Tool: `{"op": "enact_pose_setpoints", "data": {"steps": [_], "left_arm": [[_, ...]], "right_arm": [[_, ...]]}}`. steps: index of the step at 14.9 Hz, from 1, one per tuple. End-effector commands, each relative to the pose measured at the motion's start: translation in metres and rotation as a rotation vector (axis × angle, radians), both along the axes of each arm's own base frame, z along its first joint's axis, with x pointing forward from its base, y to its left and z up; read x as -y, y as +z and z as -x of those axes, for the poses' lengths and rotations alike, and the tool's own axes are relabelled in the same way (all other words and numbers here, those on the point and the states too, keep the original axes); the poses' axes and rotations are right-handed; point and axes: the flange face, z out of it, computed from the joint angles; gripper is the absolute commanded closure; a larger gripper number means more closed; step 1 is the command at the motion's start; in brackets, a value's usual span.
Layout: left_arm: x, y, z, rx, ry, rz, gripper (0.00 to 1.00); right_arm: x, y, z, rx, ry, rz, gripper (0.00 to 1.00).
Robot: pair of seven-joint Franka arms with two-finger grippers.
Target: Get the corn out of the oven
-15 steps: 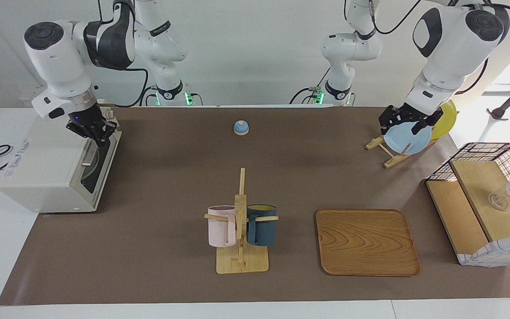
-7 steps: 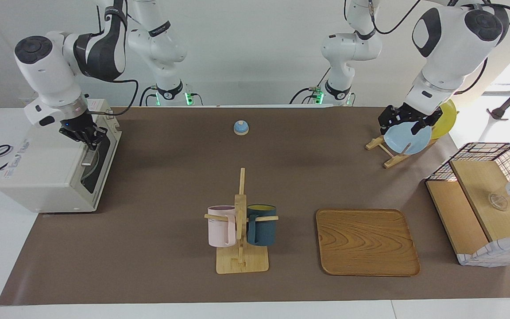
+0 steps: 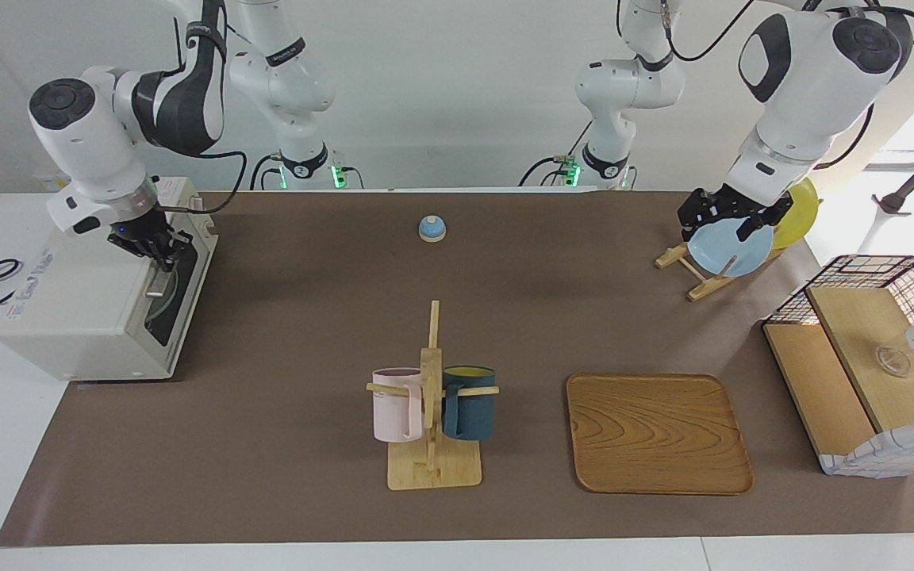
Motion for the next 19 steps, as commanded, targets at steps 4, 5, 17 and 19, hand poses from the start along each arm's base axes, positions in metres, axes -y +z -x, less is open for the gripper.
{"op": "enact_pose_setpoints", "data": {"steps": [4, 5, 17, 19], "left_arm": [[0.001, 0.006, 0.003, 0.007, -0.003, 0.013, 0.0], [0.001, 0.006, 0.003, 0.007, -0.003, 0.013, 0.0], [0.002, 0.006, 0.003, 0.007, -0.006, 0.013, 0.0], [0.001, 0.006, 0.003, 0.007, -0.003, 0.013, 0.0]], "right_arm": [[-0.01, -0.017, 0.005, -0.016, 0.022, -0.002, 1.0], [-0.018, -0.019, 0.004, -0.014, 0.026, -0.002, 1.0], [-0.068, -0.075, -0.004, 0.015, 0.046, -0.071, 1.0], [-0.068, -0.09, -0.005, 0.013, 0.048, -0.076, 1.0]]}}
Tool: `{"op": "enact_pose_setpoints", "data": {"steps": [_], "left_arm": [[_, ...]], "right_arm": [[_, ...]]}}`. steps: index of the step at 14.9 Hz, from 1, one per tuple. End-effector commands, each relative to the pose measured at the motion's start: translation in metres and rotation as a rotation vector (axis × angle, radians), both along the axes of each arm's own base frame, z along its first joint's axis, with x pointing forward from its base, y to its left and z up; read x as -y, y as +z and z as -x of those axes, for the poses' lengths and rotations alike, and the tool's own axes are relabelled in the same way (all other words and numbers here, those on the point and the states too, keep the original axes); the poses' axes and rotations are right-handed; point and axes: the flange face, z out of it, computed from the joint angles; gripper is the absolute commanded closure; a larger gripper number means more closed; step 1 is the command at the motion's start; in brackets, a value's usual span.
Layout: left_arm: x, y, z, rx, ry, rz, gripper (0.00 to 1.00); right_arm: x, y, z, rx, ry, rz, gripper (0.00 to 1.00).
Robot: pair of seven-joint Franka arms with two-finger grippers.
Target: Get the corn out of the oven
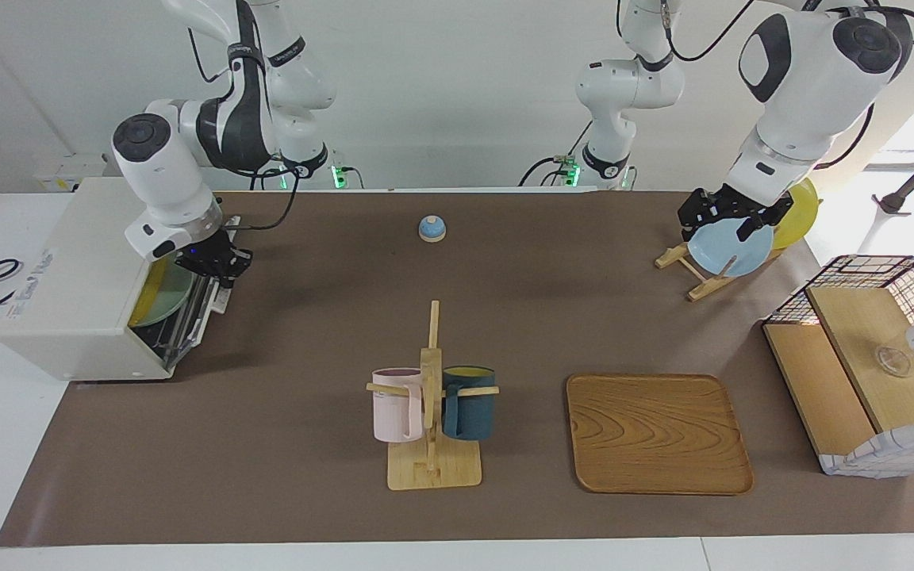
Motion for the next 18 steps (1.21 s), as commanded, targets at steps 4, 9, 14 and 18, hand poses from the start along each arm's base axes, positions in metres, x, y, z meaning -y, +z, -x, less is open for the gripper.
{"op": "enact_pose_setpoints", "data": {"steps": [4, 9, 14, 18], "left_arm": [[0.002, 0.006, 0.003, 0.006, -0.006, 0.013, 0.0], [0.002, 0.007, 0.002, 0.012, -0.009, 0.014, 0.0], [0.002, 0.007, 0.002, 0.014, -0.003, 0.013, 0.0], [0.002, 0.006, 0.002, 0.012, -0.003, 0.013, 0.0]], "right_arm": [[0.011, -0.046, -0.003, 0.021, -0.006, -0.004, 1.0], [0.004, -0.066, 0.007, 0.039, 0.006, -0.007, 1.0], [-0.007, -0.078, 0.012, 0.059, 0.01, -0.009, 1.0], [-0.012, -0.096, 0.011, 0.047, -0.006, -0.017, 1.0]]}}
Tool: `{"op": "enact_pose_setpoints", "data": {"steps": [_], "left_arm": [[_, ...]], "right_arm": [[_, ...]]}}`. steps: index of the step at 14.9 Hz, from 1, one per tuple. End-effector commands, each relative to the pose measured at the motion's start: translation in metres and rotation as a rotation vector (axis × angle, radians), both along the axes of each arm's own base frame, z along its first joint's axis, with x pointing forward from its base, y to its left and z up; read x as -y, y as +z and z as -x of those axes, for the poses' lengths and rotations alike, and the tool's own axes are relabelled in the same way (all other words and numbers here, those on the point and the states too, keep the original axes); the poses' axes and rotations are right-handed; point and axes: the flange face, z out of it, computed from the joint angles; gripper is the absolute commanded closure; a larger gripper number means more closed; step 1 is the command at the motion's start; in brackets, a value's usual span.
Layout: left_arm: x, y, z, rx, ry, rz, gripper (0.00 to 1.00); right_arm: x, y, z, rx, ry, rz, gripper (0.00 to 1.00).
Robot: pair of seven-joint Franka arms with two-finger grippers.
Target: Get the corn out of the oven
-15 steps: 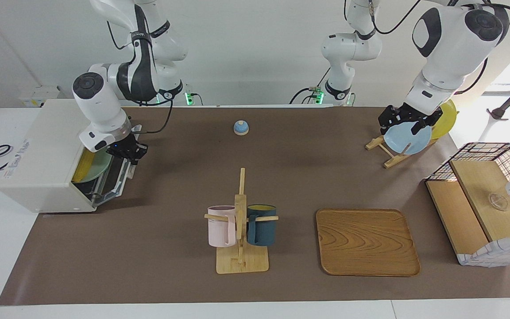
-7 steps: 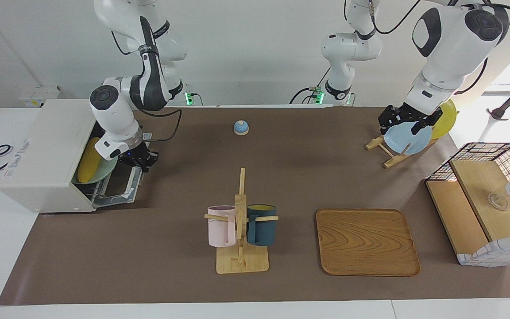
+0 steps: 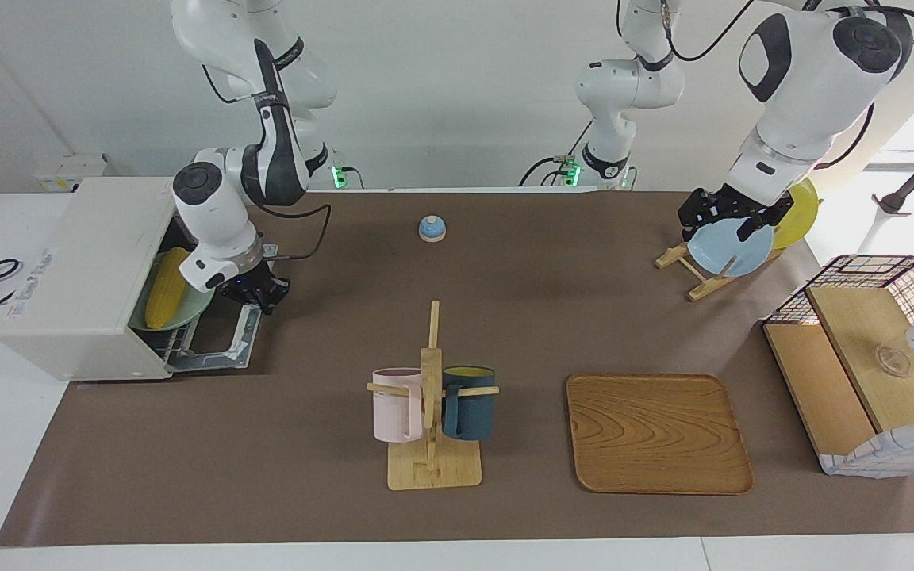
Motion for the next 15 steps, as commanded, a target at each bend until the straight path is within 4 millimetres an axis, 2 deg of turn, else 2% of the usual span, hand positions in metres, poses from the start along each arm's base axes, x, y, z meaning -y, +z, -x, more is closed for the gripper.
{"op": "enact_pose_setpoints", "data": {"steps": [1, 3, 6, 8, 10, 12, 13, 15], "left_arm": [[0.001, 0.006, 0.002, 0.01, -0.001, 0.013, 0.0], [0.001, 0.006, 0.002, 0.01, -0.001, 0.013, 0.0], [0.002, 0.007, 0.001, 0.024, -0.001, 0.014, 0.0], [0.002, 0.007, 0.001, 0.026, -0.003, 0.015, 0.0], [0.002, 0.007, 0.001, 0.026, -0.003, 0.015, 0.0], [0.002, 0.007, 0.0, 0.027, -0.003, 0.015, 0.0], [0.002, 0.007, 0.0, 0.027, -0.003, 0.015, 0.0], [0.002, 0.007, 0.0, 0.027, -0.001, 0.015, 0.0]], "right_arm": [[0.016, -0.016, 0.004, -0.013, -0.034, 0.023, 1.0], [0.01, -0.021, 0.003, -0.013, -0.047, 0.02, 1.0], [-0.019, -0.017, 0.0, -0.006, -0.077, 0.021, 1.0], [-0.041, 0.0, -0.01, -0.007, -0.077, 0.024, 1.0], [-0.045, 0.039, -0.024, -0.053, -0.074, 0.04, 1.0], [-0.039, 0.079, -0.034, -0.095, -0.092, 0.053, 0.74], [-0.035, 0.089, -0.032, -0.108, -0.1, 0.059, 0.68], [-0.018, 0.092, -0.028, -0.115, -0.12, 0.075, 0.66]]}}
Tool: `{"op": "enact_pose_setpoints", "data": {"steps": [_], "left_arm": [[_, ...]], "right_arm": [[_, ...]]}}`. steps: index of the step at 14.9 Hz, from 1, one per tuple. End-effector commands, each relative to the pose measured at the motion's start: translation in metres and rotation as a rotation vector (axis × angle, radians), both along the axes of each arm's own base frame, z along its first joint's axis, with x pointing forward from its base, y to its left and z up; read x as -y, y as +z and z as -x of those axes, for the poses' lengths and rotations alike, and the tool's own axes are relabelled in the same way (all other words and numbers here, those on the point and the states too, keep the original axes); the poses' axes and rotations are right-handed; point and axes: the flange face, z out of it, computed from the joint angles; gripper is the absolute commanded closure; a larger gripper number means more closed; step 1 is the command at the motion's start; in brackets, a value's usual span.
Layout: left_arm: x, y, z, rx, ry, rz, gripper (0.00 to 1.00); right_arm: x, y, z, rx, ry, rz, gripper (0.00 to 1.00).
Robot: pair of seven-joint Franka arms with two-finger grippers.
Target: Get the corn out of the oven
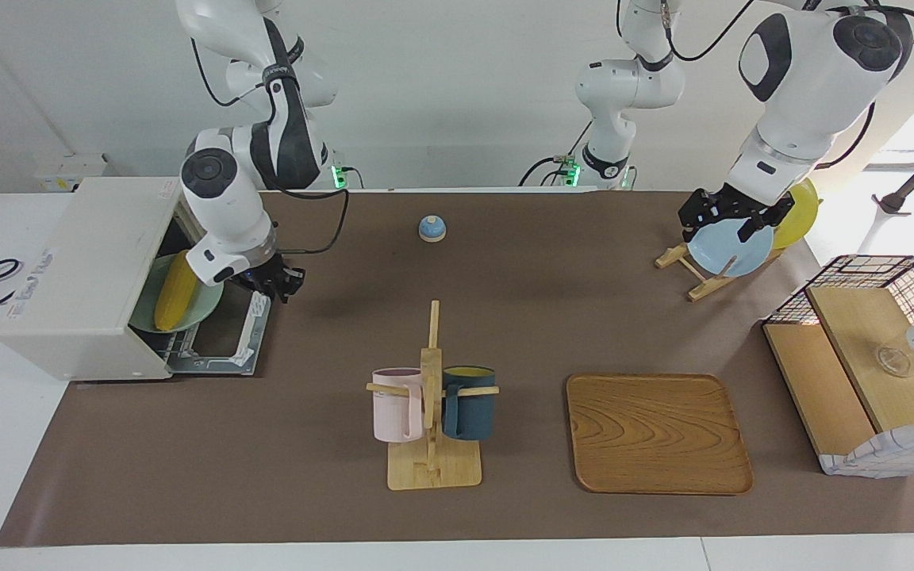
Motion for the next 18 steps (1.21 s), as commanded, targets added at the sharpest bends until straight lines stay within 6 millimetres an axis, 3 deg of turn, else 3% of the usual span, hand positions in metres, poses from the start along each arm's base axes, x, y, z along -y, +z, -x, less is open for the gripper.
{"op": "enact_pose_setpoints", "data": {"steps": [1, 6, 9, 18], "left_arm": [[0.002, 0.005, 0.001, 0.017, -0.001, 0.014, 0.0], [0.002, 0.005, 0.001, 0.018, -0.001, 0.014, 0.0], [0.001, 0.004, 0.001, 0.017, 0.0, 0.014, 0.0], [0.002, 0.004, 0.0, 0.029, -0.005, 0.015, 0.0]], "right_arm": [[0.037, -0.002, 0.006, -0.022, -0.049, 0.021, 0.66], [0.088, -0.017, 0.022, -0.057, -0.018, 0.011, 0.67], [0.089, -0.03, 0.033, -0.033, 0.001, 0.011, 0.68], [0.096, -0.03, 0.036, -0.057, 0.084, 0.046, 0.68]]}}
